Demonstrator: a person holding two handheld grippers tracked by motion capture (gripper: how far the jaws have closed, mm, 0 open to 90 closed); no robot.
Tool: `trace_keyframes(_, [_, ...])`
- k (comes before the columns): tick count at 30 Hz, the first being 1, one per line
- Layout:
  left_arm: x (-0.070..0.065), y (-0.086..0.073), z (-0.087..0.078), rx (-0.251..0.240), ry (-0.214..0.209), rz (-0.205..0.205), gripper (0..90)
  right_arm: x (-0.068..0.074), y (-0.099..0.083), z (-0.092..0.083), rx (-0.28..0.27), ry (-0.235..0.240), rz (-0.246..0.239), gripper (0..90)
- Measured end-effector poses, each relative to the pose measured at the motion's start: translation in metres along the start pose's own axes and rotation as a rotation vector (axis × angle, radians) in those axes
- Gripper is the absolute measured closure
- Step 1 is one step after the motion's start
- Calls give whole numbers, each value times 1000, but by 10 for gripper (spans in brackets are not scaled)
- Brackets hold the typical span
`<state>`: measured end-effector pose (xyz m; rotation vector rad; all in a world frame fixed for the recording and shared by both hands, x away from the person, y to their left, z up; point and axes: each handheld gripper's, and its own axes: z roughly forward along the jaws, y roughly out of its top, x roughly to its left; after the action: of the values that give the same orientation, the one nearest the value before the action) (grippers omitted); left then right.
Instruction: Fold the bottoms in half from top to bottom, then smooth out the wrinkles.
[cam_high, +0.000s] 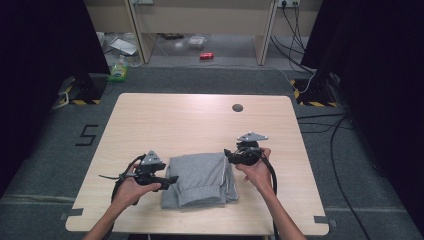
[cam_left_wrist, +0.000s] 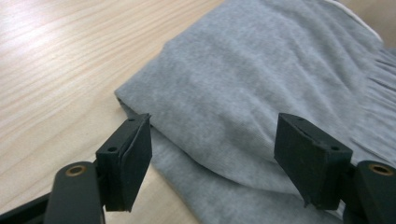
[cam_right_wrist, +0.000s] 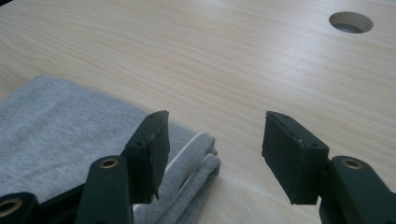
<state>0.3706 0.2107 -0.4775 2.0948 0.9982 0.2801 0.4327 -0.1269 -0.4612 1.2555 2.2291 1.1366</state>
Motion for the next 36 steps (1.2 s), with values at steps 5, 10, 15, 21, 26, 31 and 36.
trace_keyframes(5, [10, -3, 6, 3, 19, -36, 252, 1, -3, 4, 18, 7, -6, 400])
trace_keyframes(10, [18, -6, 11, 4, 33, -68, 240, 2, -5, 6, 25, 12, -3, 393])
trace_keyframes(15, [23, -8, 13, 9, 43, -88, 226, 3, -5, 7, 29, 14, -2, 384])
trace_keyframes(21, [29, -10, 16, 14, 46, -109, 203, 6, -5, 8, 33, 23, -3, 373])
trace_keyframes(26, [32, -10, 16, 9, 52, -118, 202, 9, -5, 10, 39, 33, -8, 366])
trace_keyframes(31, [35, -12, 17, 11, 55, -126, 200, 11, -5, 9, 39, 41, -3, 365])
trace_keyframes(36, [37, -12, 17, 7, 59, -136, 200, 11, -4, 9, 38, 48, 0, 364])
